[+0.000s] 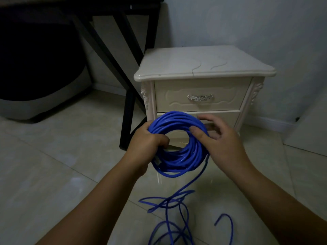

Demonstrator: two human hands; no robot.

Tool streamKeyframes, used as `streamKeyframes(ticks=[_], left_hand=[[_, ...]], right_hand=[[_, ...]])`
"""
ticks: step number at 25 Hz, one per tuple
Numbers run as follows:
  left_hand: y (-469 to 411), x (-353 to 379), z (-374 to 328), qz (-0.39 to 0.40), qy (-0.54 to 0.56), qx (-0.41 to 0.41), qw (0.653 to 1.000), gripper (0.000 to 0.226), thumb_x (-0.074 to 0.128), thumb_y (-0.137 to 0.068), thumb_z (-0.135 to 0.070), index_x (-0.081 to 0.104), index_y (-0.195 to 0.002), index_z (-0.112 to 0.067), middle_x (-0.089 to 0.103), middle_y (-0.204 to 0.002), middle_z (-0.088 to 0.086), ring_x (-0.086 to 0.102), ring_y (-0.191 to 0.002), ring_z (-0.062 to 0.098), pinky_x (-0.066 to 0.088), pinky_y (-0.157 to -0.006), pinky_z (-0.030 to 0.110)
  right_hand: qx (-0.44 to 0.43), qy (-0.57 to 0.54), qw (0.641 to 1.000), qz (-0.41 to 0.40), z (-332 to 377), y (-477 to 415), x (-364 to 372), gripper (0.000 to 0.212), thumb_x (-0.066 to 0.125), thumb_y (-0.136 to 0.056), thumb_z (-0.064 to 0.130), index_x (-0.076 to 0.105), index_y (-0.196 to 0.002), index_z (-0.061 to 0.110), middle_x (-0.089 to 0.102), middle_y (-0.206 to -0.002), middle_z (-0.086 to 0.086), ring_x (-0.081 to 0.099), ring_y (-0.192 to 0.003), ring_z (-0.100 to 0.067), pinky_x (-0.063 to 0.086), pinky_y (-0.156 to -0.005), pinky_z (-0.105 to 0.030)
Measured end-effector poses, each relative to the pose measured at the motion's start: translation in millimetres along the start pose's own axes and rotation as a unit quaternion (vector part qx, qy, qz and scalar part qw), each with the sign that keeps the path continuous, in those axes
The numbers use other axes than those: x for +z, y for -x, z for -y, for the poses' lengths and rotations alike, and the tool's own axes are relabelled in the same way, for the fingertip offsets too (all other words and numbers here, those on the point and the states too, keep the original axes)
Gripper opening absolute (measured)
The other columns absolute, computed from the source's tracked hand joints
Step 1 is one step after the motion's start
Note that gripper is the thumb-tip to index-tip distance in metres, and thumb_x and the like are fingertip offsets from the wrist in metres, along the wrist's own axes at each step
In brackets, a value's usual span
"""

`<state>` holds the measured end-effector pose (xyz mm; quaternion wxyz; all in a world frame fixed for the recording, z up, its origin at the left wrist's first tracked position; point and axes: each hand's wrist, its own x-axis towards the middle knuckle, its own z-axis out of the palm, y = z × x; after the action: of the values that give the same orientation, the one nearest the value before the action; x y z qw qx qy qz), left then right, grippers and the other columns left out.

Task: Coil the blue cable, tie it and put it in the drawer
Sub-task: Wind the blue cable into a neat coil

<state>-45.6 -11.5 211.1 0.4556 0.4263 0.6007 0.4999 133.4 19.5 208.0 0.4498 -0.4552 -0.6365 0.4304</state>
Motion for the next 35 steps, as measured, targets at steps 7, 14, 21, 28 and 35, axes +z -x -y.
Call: streamKeyframes(ticks=[7,14,21,28,35], left_hand=[[2,-14,-6,0.063,-0.113,0.023,0.991,0.038,0.064,-0.071,0.008,0.06,-0.097,-0.019,0.058,-0.079,0.001,0.058,-0.063,0.011,0.048,-0.06,0.024],[-1,-6,4,0.029,0.093,-0.063,0.993,0.026,0.058,-0.054,0.005,0.047,-0.072,-0.01,0.046,-0.069,0.009,0.048,-0.067,0.028,0.039,-0.062,0.037],[12,14,4,0.024,0.308,-0.079,0.948,0.023,0.044,-0.062,0.008,0.039,-0.068,-0.013,0.043,-0.06,0.007,0.05,-0.049,0.021,0.048,-0.049,0.025],[3,2,11,0.047,0.083,-0.007,0.995,0.043,0.069,-0.075,-0.001,0.057,-0.114,-0.015,0.067,-0.103,0.006,0.069,-0.09,0.018,0.054,-0.082,0.031],[10,15,12,0.121,-0.418,0.246,0.866,0.062,0.076,-0.07,-0.02,0.048,-0.123,-0.034,0.063,-0.1,-0.015,0.06,-0.088,0.0,0.053,-0.079,0.025]], right_hand=[[0.056,0.006,0.989,0.138,7,-7,-21,0.018,0.061,-0.086,0.037,0.067,-0.103,0.039,0.073,-0.086,0.011,0.069,-0.073,-0.002,0.055,-0.055,-0.02],[0.172,-0.103,0.968,0.149,-10,2,3,0.077,0.035,-0.066,0.079,0.068,-0.11,0.025,0.075,-0.097,-0.009,0.072,-0.092,-0.026,0.057,-0.08,-0.044],[0.136,-0.218,0.963,0.087,-16,16,26,0.045,0.076,-0.077,0.024,0.058,-0.118,0.024,0.073,-0.098,-0.011,0.072,-0.091,-0.03,0.058,-0.079,-0.05],[0.078,-0.109,0.991,0.021,-13,3,14,0.04,0.07,-0.071,-0.004,0.063,-0.092,0.03,0.067,-0.086,-0.009,0.067,-0.08,-0.02,0.055,-0.071,-0.036],[-0.087,0.32,0.929,0.166,-10,12,16,0.045,0.068,-0.073,0.009,0.047,-0.108,0.031,0.053,-0.099,0.009,0.054,-0.088,-0.011,0.046,-0.071,-0.026]])
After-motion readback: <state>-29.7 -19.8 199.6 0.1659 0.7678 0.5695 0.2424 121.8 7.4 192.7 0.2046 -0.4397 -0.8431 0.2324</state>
